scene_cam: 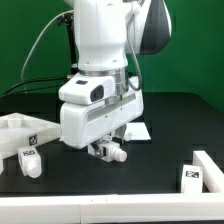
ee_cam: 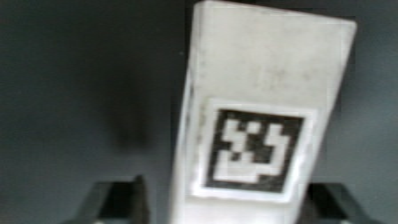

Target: Assemble square table

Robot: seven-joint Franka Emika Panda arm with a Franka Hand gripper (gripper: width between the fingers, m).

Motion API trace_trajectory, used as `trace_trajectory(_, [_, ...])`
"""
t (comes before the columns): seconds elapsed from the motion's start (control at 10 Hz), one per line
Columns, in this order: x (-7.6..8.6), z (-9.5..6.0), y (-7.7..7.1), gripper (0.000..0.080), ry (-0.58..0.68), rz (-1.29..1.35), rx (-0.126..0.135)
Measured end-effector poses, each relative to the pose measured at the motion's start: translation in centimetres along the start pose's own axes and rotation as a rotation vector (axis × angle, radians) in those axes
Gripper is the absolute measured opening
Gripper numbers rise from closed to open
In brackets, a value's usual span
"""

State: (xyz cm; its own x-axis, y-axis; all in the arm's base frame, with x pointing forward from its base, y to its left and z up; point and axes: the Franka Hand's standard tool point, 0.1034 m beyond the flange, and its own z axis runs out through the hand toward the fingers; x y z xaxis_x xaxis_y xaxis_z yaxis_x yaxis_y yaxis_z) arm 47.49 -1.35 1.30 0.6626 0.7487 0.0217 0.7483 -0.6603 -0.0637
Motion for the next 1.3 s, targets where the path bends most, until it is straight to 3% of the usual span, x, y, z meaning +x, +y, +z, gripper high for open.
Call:
trace_trajectory(0.1, [0.2,-0.2,-0.2,0.0284,0.003,0.053,-0.004])
trace_trajectory(0.3, [1.7,-2.6,-1.8,0.0284,0.023,0.169,-0.027])
trace_trajectory(0.6, [5.1,-5.7,-6.1,0.0284,0.047,0.512,-0.038])
trace_trajectory(0.7, [5.3,-6.1,-5.7,0.0284,0.055,0.449,-0.045])
trace_trajectory(1.0, [5.2,-5.6,-6.4,0.0285,0.049,0.519,-0.037])
trace_trajectory(1.2, [4.8,-3.7,-10.5,0.0285,0.04,0.593,-0.035])
trace_trajectory(1.3, [4.3,-2.6,-11.9,0.0285,0.044,0.642,-0.033])
